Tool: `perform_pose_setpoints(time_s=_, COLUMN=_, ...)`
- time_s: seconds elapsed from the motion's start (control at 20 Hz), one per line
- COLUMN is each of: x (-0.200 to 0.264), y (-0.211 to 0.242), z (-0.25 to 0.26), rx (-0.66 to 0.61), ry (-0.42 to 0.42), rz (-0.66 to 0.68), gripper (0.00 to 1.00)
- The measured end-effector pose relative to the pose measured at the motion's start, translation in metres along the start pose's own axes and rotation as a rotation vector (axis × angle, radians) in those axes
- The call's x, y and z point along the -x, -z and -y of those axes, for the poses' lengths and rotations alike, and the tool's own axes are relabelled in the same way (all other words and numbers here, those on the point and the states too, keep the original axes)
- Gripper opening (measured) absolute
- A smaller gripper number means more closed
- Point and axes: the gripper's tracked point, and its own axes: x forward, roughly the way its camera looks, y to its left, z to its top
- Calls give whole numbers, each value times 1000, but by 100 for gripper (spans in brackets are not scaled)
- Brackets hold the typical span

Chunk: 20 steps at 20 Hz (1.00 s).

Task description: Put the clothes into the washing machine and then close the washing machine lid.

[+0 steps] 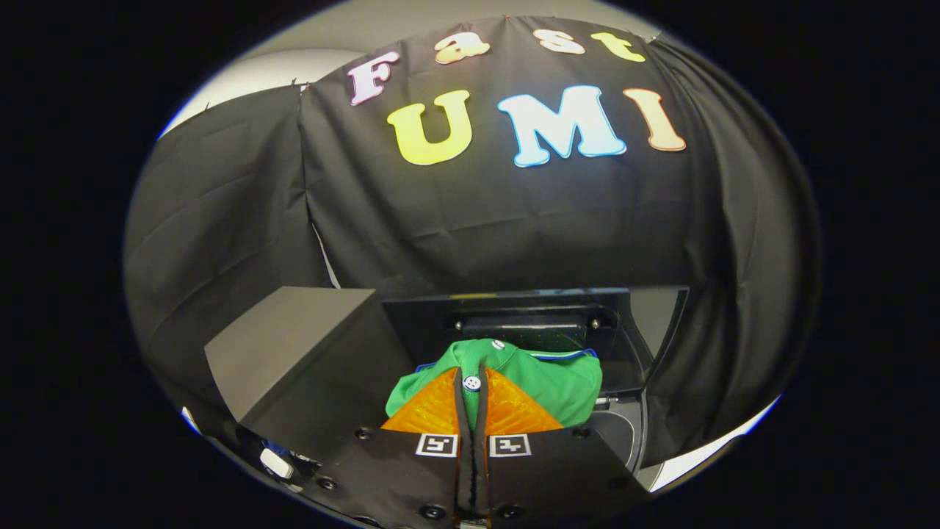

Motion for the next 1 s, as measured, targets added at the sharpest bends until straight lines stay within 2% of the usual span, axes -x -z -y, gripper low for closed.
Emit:
perform_pose_setpoints(time_s=0.6, x=-21, y=58, z=29, rx=-3, ry=78, rz=-108, gripper=3)
perform_pose_setpoints(time_s=0.75, x=-18, y=62, z=31, rx=-22, ry=81, rz=-106, gripper=14)
perform_pose_setpoints(time_s=0.8, x=-14, y=57, z=33, rx=-30, ry=91, rz=-90, gripper=19)
perform_pose_setpoints(time_s=1.0, x=-16, y=48, z=37, rx=-20, ry=136, rz=-57, gripper=98)
